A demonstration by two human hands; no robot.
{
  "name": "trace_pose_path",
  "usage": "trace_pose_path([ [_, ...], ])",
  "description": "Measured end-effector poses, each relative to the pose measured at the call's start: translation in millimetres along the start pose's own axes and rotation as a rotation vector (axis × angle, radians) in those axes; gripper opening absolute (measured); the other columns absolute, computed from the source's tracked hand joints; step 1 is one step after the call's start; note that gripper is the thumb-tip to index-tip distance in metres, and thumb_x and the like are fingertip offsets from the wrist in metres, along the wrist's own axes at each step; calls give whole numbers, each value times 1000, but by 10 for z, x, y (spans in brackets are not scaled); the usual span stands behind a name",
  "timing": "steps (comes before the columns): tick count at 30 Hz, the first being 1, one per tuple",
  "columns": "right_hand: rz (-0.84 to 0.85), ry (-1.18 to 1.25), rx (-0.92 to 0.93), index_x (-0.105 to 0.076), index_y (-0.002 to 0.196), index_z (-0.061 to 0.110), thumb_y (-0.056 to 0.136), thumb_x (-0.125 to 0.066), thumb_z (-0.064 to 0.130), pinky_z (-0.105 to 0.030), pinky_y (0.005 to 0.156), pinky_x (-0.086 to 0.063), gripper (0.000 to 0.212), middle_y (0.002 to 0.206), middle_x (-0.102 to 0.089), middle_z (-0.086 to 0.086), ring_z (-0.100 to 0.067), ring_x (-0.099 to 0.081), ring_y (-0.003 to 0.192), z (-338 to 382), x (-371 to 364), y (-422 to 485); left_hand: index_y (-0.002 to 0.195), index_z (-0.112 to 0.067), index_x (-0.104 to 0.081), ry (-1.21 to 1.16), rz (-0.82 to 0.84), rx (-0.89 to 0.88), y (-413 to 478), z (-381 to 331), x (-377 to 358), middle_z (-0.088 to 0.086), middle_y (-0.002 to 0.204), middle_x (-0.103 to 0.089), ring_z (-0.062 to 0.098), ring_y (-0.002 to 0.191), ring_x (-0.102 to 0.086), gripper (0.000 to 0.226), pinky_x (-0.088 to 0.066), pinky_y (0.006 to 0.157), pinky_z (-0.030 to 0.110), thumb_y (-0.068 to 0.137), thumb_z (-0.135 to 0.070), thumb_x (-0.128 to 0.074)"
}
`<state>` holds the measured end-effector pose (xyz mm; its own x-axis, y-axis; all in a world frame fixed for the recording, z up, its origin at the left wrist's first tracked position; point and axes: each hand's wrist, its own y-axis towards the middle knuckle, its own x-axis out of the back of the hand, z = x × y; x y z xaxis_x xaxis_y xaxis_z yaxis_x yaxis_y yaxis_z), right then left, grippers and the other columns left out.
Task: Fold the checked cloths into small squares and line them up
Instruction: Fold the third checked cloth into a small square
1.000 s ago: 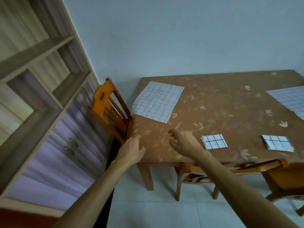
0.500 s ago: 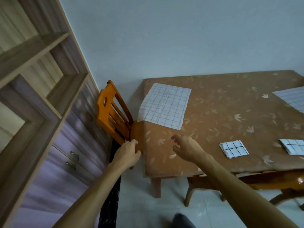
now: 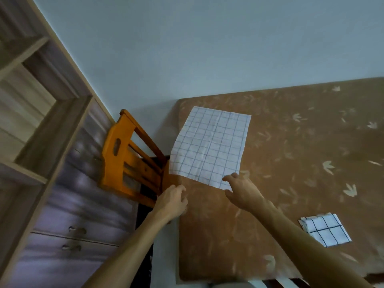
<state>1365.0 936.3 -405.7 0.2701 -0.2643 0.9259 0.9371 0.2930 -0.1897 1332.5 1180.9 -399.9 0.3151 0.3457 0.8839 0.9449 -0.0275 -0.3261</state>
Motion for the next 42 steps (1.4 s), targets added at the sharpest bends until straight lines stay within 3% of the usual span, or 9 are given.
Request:
trace_pose_path([
  [4,60,-104,82,-44,143,19,94,-59,35,-35,112,-32,54,149,-43,-2,-22,-40,136,-253,-77,291,140,-21,-51,-14,51,-55,370,-129,-140,0,142,-47,18,127,-50,41,-49,101,34,100,-29,-53],
  [11,162,-15,44,-36,148,18,93,-62,28,-35,115,-28,61,159,-28,-1,-19,-30,144,-381,-323,571,137,-21,-54,-84,-26,-123,746,-130,-434,-5,142,-47,11,131,-44,35,-36,103,20,104,-27,-47],
  [20,159,99,-133,-43,144,17,80,-75,15,-40,104,-44,72,154,-39,-1,-28,-46,127,-447,-679,742,139,-21,-54,19,46,-244,1447,-14,-669,2,151,-43,21,138,-40,47,-38,112,35,94,-19,-65],
  [24,60,141,-197,-62,124,20,73,-78,11,-42,90,-51,54,143,-52,0,-29,-54,116,-440,-764,760,118,-19,-68,20,17,-327,1689,117,-686,-1,125,-61,22,112,-58,46,-52,91,36,75,-13,-83],
  [29,-23,106,-236,-70,108,26,69,-84,19,-36,80,-51,42,130,-61,5,-25,-61,98,-447,-846,777,95,-16,-76,25,-63,-451,1894,235,-711,-5,94,-67,20,86,-63,38,-57,71,33,60,-14,-92],
  [32,-97,97,-268,-73,98,27,72,-84,20,-32,75,-48,29,119,-66,6,-23,-63,91,-449,-855,830,86,-19,-74,4,-115,-502,1962,270,-756,-7,86,-64,18,79,-59,21,-54,70,31,70,-15,-87],
  [36,-165,107,-316,-74,85,22,76,-77,12,-37,76,-51,14,100,-68,5,-24,-59,89,-392,-852,980,78,-21,-68,-32,-133,-506,2002,279,-755,-6,82,-58,18,77,-56,13,-51,73,33,80,-16,-80],
  [39,-155,114,-337,-71,88,18,85,-69,13,-37,84,-47,6,95,-69,3,-24,-58,93,-377,-817,1011,87,-18,-65,-70,-82,-509,1932,271,-674,-5,88,-62,19,85,-57,8,-48,80,33,92,-25,-67],
  [42,-114,194,-306,-68,92,18,91,-61,13,-38,84,-50,9,94,-69,4,-19,-62,91,-434,-773,900,105,-22,-60,-49,-14,-529,1763,345,-654,-6,104,-61,16,103,-53,28,-43,94,30,93,-47,-57],
])
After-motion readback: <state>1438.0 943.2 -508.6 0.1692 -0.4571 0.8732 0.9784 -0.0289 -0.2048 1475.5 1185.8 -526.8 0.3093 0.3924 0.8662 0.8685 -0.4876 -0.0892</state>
